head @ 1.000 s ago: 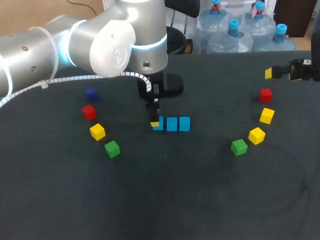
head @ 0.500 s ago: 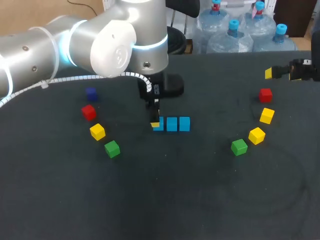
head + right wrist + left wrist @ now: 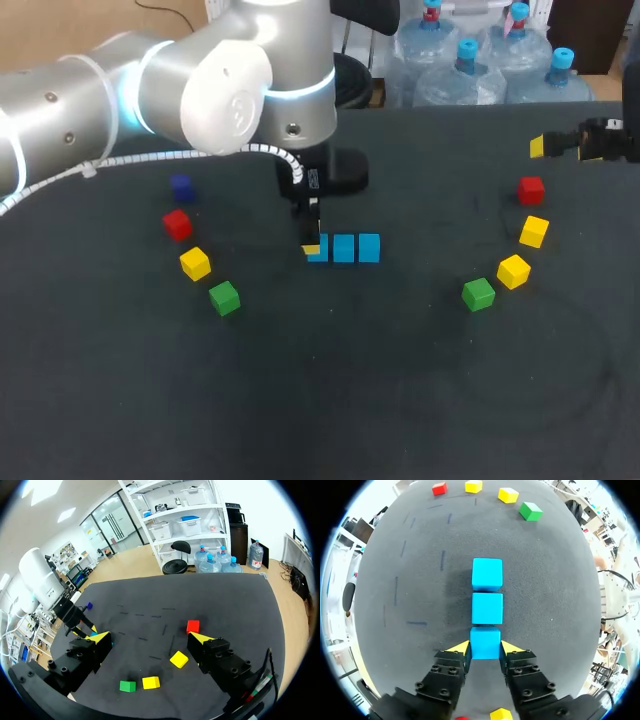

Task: Place the blue cubes, place green cubes on the blue cubes, place the yellow cubes on the green cubes, then place the red cubes on the yellow cubes, and place purple cube on the red cubes.

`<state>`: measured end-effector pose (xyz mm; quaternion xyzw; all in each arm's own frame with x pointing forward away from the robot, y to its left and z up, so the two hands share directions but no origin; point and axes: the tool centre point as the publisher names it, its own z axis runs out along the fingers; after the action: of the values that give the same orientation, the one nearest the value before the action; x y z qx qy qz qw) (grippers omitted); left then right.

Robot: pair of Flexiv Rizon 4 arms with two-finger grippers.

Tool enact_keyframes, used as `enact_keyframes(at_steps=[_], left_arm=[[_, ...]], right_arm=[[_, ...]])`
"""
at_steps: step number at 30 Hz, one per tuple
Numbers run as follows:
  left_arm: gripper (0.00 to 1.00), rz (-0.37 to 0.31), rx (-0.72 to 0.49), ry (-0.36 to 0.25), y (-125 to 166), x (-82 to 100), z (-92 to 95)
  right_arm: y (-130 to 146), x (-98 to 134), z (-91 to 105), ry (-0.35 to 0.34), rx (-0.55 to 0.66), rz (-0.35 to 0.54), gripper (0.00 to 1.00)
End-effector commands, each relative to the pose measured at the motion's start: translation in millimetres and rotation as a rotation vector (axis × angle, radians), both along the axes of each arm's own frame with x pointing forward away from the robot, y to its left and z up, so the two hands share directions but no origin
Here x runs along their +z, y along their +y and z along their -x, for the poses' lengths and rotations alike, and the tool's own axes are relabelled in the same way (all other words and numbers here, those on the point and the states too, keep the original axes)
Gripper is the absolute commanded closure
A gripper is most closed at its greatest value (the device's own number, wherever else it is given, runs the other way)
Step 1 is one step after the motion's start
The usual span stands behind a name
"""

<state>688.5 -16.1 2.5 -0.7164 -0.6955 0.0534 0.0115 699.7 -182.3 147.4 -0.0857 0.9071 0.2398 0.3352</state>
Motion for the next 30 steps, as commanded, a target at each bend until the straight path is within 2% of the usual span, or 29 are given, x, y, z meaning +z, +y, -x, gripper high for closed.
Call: enact_keyframes(at_steps=[1, 30], left_arm=[[1.00, -0.004, -0.004, 0.004, 0.4, -0.6, -1.3], [1.00, -0.012, -0.026, 0.001, 2.4, -3.9, -4.2]], right_arm=[[-0.3, 0.6, 1.0, 0.000, -0.001, 0.002, 0.00], [-0.3, 0.6, 1.0, 0.000, -0.001, 0.002, 0.00]])
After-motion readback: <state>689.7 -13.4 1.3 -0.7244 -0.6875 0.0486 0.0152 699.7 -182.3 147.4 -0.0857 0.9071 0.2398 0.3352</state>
